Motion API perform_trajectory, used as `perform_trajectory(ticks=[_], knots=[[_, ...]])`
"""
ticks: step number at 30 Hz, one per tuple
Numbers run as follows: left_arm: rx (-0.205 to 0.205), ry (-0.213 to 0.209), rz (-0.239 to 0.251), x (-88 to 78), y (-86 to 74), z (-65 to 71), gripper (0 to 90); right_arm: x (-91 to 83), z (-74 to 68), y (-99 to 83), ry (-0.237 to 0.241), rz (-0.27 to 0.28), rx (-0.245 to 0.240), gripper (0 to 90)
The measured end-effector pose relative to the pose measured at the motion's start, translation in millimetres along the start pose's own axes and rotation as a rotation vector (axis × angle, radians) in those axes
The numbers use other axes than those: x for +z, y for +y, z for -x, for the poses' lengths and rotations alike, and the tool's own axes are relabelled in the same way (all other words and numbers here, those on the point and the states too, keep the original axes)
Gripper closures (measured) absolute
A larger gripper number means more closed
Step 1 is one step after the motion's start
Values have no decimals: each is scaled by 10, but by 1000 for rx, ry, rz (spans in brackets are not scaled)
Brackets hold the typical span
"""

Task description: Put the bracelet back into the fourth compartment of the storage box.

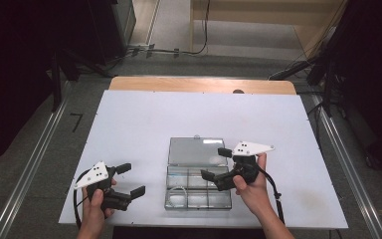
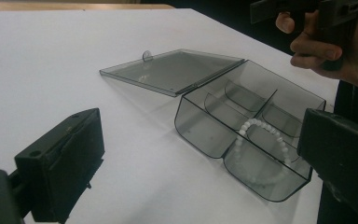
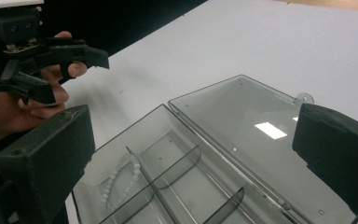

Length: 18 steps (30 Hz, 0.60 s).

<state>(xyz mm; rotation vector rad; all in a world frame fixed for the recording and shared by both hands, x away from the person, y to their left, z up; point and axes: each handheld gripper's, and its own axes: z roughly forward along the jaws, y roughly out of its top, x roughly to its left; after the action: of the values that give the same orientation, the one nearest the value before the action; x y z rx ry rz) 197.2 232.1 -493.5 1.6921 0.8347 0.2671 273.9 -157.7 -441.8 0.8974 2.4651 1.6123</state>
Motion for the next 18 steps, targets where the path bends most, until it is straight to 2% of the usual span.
perform_trajectory(ticks=[5,11,16,18], knots=[[-1,-2,-1,3,-6,3,3,-7,44,11,-16,-13,-10,0],[-3,1,-5,14,-12,5,3,-51,179,23,-40,-18,-5,0],[-5,-9,-5,39,-3,24,3,-71,357,-13,-30,-4,42,0],[-6,-13,-5,47,-4,29,3,-67,381,-21,-32,-5,45,0]])
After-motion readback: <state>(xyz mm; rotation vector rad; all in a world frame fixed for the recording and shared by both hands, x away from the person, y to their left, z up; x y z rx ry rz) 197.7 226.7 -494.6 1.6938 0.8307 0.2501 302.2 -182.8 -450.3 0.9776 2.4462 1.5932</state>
